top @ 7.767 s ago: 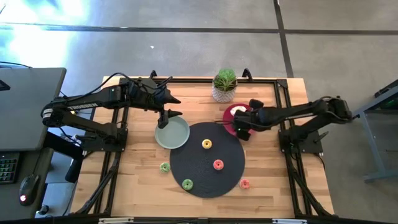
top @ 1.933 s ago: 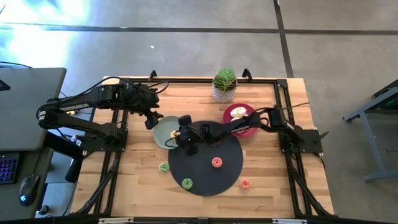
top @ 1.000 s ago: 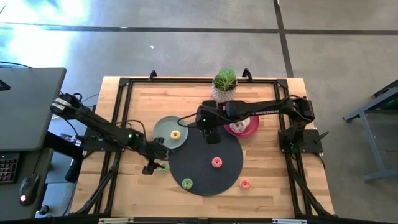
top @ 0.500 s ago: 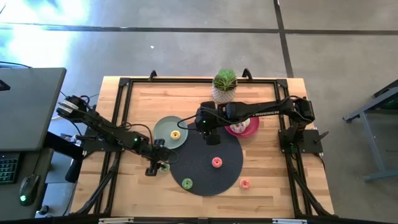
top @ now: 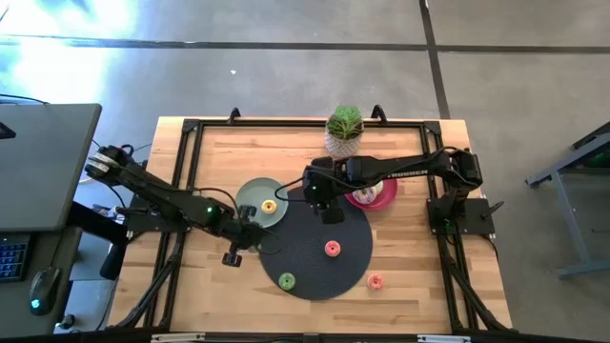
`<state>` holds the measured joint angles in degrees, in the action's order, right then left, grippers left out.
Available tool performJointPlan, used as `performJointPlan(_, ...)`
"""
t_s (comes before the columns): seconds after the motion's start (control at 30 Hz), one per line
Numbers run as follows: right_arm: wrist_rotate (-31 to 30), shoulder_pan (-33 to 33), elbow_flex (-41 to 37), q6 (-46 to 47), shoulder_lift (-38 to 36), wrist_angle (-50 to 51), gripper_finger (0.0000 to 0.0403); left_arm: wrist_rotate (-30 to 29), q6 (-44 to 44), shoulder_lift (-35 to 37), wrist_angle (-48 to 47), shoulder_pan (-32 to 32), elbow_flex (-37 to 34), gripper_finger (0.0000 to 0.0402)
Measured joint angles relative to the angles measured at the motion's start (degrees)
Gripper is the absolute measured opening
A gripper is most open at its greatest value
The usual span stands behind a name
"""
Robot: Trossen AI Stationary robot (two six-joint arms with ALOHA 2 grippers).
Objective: Pick & Place donuts
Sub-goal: Put the left small green doughnut on the blue plate
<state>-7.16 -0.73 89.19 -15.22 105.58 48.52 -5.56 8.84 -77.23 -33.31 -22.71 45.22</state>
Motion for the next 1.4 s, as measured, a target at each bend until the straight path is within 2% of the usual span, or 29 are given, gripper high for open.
performJointPlan(0.1,4.9,0.3,0.0,1.5,0.0,3.7,0.0156,-2.9,-1.1,0.0,-7.0,2.1,3.9,0.0017)
performJointPlan(0.23,11.5,2.8,-0.1,3.7,0.0,9.5,0.0156,-2.1,-5.3,0.0,-9.8,8.3,4.6,0.0007)
performJointPlan(0.3,11.6,4.8,-0.1,3.7,0.0,10.9,0.0156,0.8,-9.6,0.0,-9.5,12.7,3.4,0.0005)
performJointPlan(0.47,9.7,9.7,-0.1,5.3,0.0,11.8,0.0156,14.1,-18.0,0.0,-1.1,24.0,-1.1,0.0004)
performJointPlan(0.53,9.0,11.2,-0.1,6.1,0.0,11.6,0.0156,15.8,-18.7,0.0,0.9,27.0,-2.6,0.0004)
performJointPlan(0.63,9.0,12.6,-0.1,6.3,0.0,11.6,0.0156,15.2,-18.8,0.0,1.1,30.0,-3.6,0.0004)
performJointPlan(0.9,8.9,13.3,-0.1,10.6,0.0,8.2,0.0156,14.8,-19.0,-0.4,1.6,31.3,-6.0,0.0014)
performJointPlan(1.13,11.1,13.7,-0.1,15.9,0.7,7.5,0.0156,13.0,-18.0,-1.3,1.7,31.3,-6.6,0.0082)
performJointPlan(1.4,11.7,16.0,-0.1,21.6,5.9,7.3,0.0157,11.3,-16.1,-1.3,2.3,31.3,-6.6,0.0143)
